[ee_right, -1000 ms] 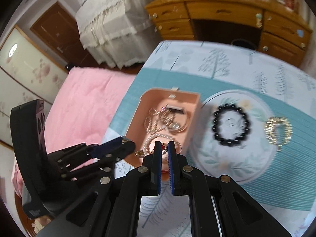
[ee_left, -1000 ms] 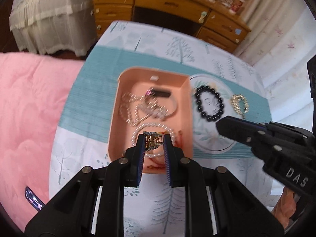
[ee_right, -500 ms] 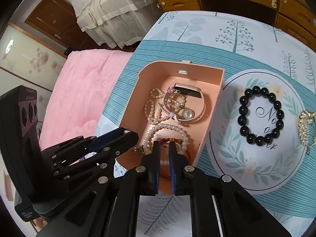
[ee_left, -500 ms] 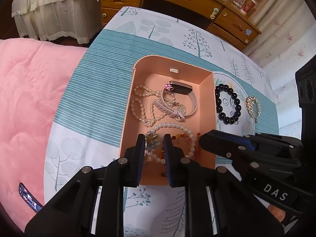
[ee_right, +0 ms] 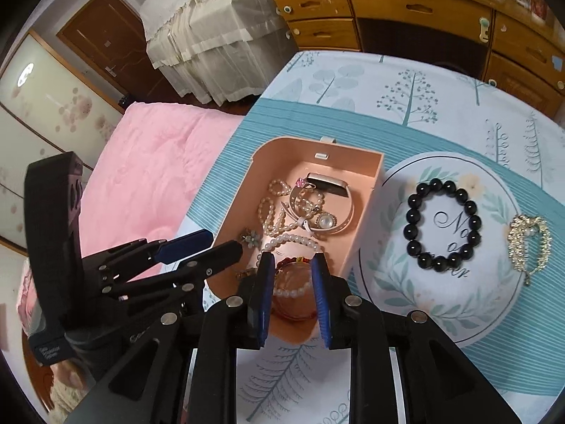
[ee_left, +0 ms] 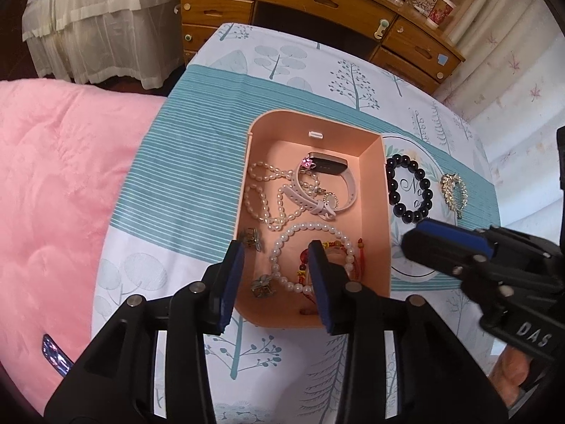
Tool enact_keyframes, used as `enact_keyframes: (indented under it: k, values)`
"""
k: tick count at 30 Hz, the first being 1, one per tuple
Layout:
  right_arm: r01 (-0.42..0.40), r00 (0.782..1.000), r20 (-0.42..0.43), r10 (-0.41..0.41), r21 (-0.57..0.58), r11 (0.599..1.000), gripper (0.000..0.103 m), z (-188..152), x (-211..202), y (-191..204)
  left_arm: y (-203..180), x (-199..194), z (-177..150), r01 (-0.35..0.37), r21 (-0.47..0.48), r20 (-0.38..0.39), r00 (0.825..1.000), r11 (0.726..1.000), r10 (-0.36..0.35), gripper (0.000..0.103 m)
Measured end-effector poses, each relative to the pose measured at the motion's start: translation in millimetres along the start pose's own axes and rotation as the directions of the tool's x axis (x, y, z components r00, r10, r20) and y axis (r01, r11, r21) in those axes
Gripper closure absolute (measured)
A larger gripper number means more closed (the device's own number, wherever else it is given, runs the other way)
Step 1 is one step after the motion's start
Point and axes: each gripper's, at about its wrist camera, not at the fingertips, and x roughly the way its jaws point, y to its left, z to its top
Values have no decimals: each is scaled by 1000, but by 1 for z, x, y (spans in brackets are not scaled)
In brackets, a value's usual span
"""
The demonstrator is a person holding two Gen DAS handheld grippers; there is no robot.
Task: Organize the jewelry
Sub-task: 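Open both grippers over the box and withdraw them, then close the left gripper on the black bead bracelet while the right grasps the gold leaf brooch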
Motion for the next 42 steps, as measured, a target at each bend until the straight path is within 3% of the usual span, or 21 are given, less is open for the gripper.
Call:
enact_keyframes:
  k: [7,14,20,26,32,38,42]
  values:
    - [16,1000,15,-16,15,1000,81,-6,-22,-11,-10,-7,0,-3,33,-4,1000,999,3,69]
    - [89,995,36,-91,37,995,81,-12,-65,-38,-34,-19,1,8,83,2,1000,996,-8,69]
    - [174,980,80,-180,82,981,81,-17,-115,-69,-68,-35,8,17,132,24,1000,991,-20,69]
    - [208,968,110,-224,142,968,81,-21,-163,-101,-111,-47,18,13,199,41,999,980,-21,69]
    - [262,951,115,-288,198,945,81,-15,-194,-142,-152,-38,29,27,229,20,999,973,-33,69]
    - [267,955,59,-292,264,927,81,-8,-174,-198,-186,6,34,40,245,-46,999,969,-30,69]
    - [230,969,20,-247,299,926,79,-9,-143,-234,-203,49,33,33,260,-98,995,965,-7,69]
